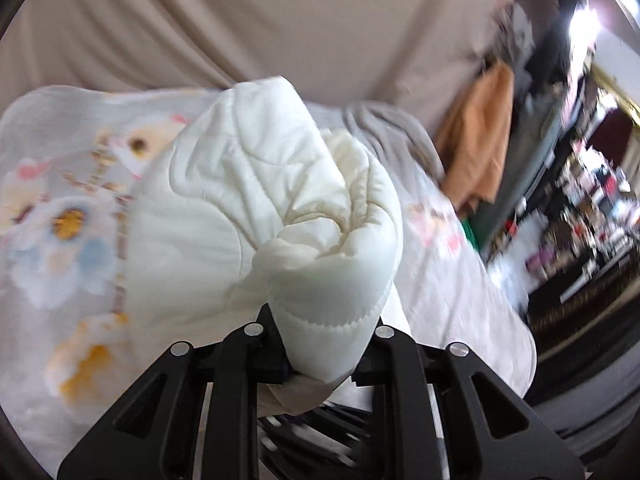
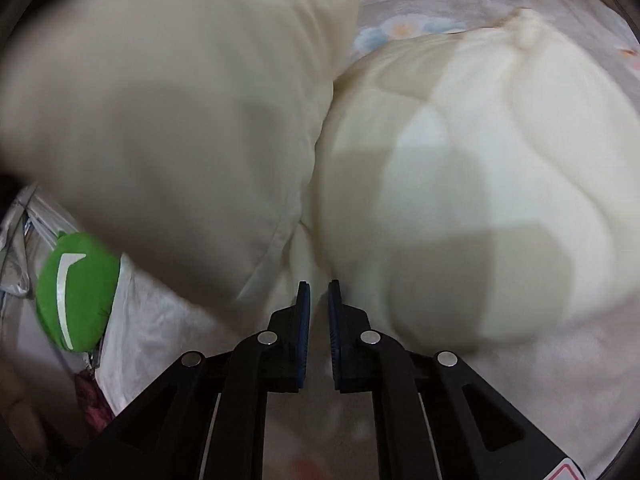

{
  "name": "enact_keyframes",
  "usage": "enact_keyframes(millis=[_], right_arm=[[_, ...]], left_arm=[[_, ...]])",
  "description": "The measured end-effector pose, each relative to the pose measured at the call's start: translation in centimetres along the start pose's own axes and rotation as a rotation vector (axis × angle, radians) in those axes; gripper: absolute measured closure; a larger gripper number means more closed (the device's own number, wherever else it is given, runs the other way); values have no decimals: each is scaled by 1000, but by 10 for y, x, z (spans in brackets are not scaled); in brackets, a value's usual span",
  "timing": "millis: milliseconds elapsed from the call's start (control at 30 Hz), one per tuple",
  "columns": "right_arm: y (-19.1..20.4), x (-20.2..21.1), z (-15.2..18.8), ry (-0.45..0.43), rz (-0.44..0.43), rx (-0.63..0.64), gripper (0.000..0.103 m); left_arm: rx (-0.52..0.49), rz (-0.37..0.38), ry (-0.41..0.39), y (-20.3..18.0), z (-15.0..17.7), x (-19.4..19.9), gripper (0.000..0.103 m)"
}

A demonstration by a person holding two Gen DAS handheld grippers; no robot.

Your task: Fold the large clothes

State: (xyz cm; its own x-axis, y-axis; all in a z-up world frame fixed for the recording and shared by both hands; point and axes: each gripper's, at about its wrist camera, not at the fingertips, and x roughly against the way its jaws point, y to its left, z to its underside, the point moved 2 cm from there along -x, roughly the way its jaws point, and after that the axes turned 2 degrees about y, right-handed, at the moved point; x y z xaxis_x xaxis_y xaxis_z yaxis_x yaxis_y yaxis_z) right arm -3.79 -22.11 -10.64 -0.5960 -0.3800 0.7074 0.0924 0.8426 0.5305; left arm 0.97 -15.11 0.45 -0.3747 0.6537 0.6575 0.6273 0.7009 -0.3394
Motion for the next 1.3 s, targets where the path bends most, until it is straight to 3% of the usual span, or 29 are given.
enact_keyframes(millis=[67, 267, 467, 533, 567, 633, 733, 933, 1100, 1300], right_arm=[[-19, 27, 14, -9, 37, -12, 88], [-75, 104, 35, -61, 207, -53, 87], [-100, 143, 7, -146, 258, -122, 86], [-95, 149, -14, -181, 241, -102, 80], [-85, 150, -24, -191, 237, -87, 68], [-76, 152, -43, -212, 220, -53, 56], [-66, 158, -54, -205, 161, -26, 45], [-47, 141, -75, -143, -30, -64, 35], [-24, 122, -78, -78, -112, -67, 31], [-18, 100, -85, 18, -129, -135, 27]], left_arm=[[-20, 5, 47, -14, 6, -23, 85], [-91, -42, 171, -37, 37, -95, 85], [-159, -101, 213, -47, 54, -125, 84], [-131, -91, 197, -48, 47, -113, 80], [-117, -78, 171, -48, 42, -99, 78], [-123, -65, 138, -50, 34, -73, 74], [-92, -46, 87, -43, 29, -28, 64], [117, -4, -16, -1, 31, 54, 49], [223, -105, -75, 40, 29, 83, 49], [292, -196, -60, 77, 31, 76, 49]])
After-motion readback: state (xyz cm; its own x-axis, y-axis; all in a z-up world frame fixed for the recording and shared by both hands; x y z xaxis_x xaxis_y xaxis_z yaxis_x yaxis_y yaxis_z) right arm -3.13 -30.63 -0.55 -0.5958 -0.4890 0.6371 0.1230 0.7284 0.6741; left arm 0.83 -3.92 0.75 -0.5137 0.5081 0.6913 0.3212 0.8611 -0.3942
